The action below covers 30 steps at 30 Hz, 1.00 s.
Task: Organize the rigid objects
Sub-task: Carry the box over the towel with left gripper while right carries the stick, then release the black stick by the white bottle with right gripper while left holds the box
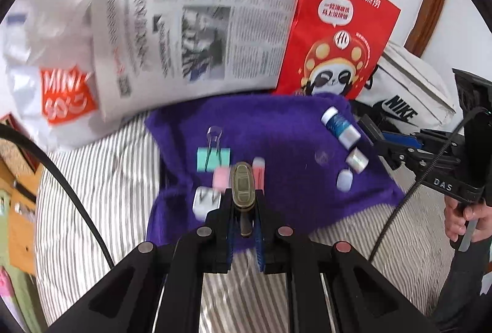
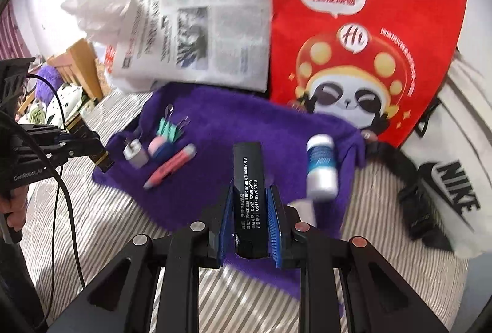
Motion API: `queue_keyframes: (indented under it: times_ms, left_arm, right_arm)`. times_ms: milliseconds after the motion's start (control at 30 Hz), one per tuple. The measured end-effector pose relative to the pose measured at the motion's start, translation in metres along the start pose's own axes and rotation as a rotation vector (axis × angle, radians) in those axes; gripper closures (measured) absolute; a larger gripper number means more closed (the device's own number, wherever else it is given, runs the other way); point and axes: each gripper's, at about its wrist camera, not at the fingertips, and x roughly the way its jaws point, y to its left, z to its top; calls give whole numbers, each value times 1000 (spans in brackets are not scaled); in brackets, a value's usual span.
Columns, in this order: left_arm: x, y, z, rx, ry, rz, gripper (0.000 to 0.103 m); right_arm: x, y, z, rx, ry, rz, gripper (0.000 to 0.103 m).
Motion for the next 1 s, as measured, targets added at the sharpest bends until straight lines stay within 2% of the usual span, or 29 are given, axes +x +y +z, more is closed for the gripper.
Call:
queue_keyframes:
  times_ms: [133, 333, 533, 667, 767, 1000]
  left_arm:
    - [12, -3, 22, 8, -6, -14, 92]
    - [35, -4, 41, 13, 0, -40, 92]
    - [52, -2, 35, 15, 32, -56, 92]
    - [59, 2, 33, 5, 42, -55, 92]
    - [61, 4, 31, 3, 47, -61, 92]
    - [65, 3, 31, 7, 57, -72, 92]
  right_arm:
    - [6, -11, 17, 5, -11, -14, 81]
    - [25, -26, 19, 65, -11, 2, 81]
    - [56, -32, 12, 82, 52, -12, 81]
    - [76, -31, 8, 73, 83, -59, 81]
    - [85, -31, 6, 61, 91, -86, 81]
    - [101, -25, 4, 62, 108, -88, 81]
